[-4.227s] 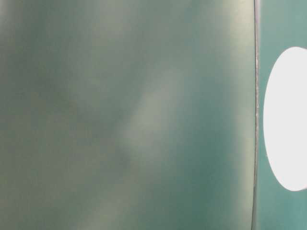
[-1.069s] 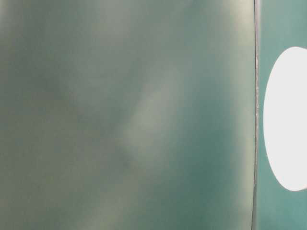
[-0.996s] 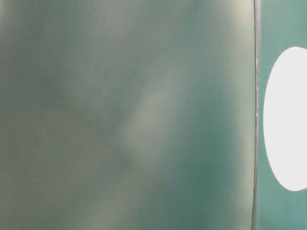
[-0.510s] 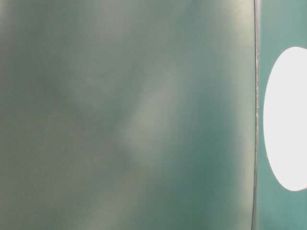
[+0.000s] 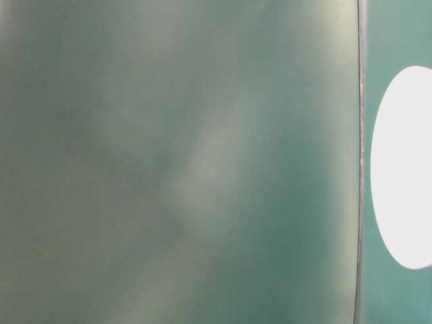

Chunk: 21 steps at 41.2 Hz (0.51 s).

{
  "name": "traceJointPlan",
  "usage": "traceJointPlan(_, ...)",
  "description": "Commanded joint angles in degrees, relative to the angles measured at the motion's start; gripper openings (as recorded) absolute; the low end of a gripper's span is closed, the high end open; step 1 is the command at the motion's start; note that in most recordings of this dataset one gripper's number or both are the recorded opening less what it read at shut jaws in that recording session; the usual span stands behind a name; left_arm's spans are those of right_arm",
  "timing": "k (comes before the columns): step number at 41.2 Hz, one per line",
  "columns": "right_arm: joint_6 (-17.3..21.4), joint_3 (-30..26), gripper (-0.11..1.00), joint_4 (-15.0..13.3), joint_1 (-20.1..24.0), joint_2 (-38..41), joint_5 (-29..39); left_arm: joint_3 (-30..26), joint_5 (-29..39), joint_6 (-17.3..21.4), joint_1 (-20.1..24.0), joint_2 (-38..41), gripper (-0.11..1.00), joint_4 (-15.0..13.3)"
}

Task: Grip the spoon and scoop the red block from the bowl with right arm.
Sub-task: 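Close the right gripper on the pink spoon handle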

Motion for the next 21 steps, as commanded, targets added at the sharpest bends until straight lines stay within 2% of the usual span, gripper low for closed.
traceJointPlan(1, 0.09, 0.09, 0.47, 0.09, 0.35, -0.18, -0.70, -1.49, -0.18, 0.09, 0.09, 0.44, 0.00, 0.09)
traceJointPlan(21, 0.18, -0.62, 0.47, -0.18, 0.35, 3.87, -3.87, -1.49, -0.26, 0.00, 0.18, 0.44, 0.00, 0.09)
